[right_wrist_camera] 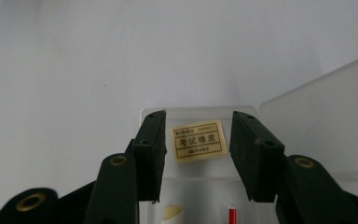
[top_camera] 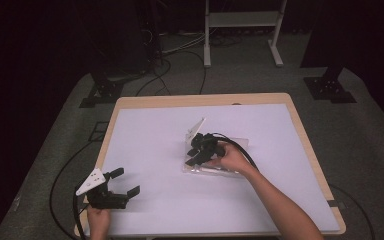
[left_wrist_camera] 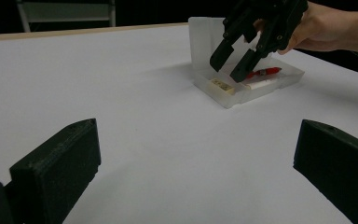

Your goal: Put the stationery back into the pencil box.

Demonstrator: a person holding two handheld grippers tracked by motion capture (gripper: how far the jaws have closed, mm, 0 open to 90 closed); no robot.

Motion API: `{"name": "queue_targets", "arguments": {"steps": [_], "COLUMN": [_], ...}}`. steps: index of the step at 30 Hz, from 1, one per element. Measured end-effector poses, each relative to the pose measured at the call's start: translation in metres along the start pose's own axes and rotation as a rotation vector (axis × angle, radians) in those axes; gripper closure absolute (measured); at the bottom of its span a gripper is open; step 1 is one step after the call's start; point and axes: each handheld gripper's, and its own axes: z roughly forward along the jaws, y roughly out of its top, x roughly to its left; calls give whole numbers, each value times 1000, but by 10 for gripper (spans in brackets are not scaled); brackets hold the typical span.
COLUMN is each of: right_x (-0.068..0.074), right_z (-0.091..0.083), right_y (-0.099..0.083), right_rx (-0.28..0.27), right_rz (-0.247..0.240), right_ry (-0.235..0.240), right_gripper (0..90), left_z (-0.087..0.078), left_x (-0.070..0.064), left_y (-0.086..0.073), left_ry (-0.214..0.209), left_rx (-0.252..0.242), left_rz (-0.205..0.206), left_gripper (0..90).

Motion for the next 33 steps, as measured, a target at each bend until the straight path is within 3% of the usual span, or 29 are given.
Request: {"name": "queue_targets", "arguments": {"steps": [14, 33], "right_x": [7, 17], "right_z": [-20, -30], "right_y": [-10, -25], "right_rx": [-42, -79], "right_rz": [15, 39], "right_ry": [10, 25], "right_gripper": [525, 506], "left_z": [1, 2], "left_x": [0, 0], "left_y": [0, 0], "left_ry": [4, 5], "left_rx": [1, 5], "left_rz": [-1, -6], "left_gripper": [0, 0]}}
